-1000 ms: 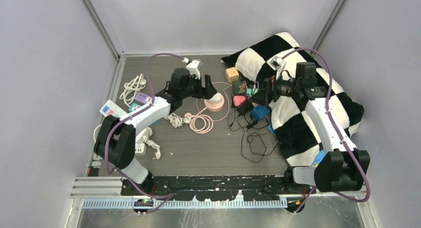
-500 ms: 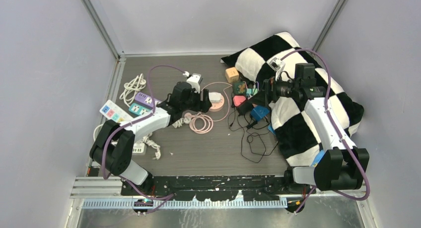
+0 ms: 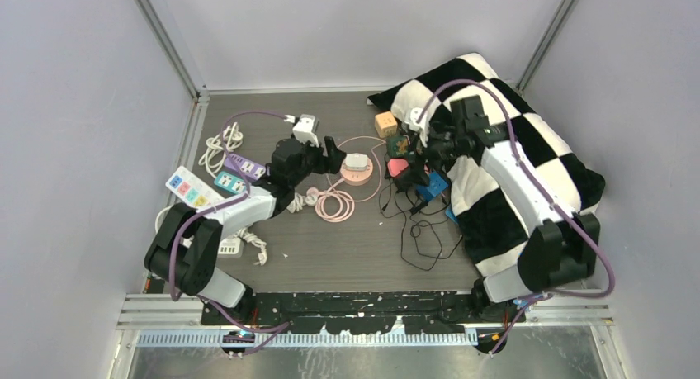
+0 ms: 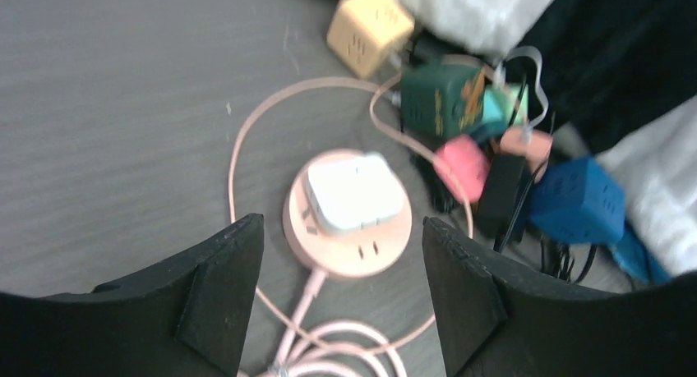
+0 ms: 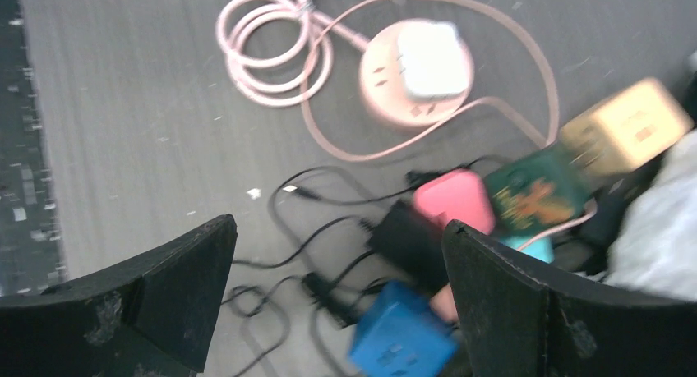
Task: Pull the plug off the socket
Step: Move the socket to the corner of the board, then remove the plug from the socket.
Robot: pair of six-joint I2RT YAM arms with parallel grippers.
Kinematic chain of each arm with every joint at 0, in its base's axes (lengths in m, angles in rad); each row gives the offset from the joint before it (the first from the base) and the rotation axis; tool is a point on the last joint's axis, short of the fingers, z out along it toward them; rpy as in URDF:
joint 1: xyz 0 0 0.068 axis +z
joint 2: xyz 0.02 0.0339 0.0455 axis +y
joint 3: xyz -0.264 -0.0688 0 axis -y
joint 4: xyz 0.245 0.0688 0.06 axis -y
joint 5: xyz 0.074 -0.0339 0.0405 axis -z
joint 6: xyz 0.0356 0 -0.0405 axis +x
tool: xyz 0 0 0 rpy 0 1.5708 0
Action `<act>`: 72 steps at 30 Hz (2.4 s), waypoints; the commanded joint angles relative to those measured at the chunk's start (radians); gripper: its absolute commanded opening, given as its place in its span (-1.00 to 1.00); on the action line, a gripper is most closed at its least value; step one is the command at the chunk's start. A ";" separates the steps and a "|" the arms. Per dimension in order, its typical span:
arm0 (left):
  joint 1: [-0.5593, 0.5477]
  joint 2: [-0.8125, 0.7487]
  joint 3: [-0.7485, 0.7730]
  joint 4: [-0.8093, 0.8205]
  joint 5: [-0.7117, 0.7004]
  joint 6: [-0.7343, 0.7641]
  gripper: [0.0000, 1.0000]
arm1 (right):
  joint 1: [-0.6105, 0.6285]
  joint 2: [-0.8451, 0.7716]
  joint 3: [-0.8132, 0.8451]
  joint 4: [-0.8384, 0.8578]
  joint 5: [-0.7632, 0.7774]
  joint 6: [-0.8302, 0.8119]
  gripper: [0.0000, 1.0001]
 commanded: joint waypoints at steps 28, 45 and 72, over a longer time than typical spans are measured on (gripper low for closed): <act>0.169 0.026 -0.112 0.321 0.157 -0.009 0.37 | 0.374 0.740 0.644 -0.012 0.600 0.051 0.99; 0.201 0.021 -0.143 0.316 0.106 0.000 0.37 | 0.414 0.736 0.522 0.174 0.796 0.053 0.90; 0.210 0.054 -0.143 0.334 0.126 0.010 0.37 | 0.422 0.618 0.458 0.216 0.882 0.053 0.72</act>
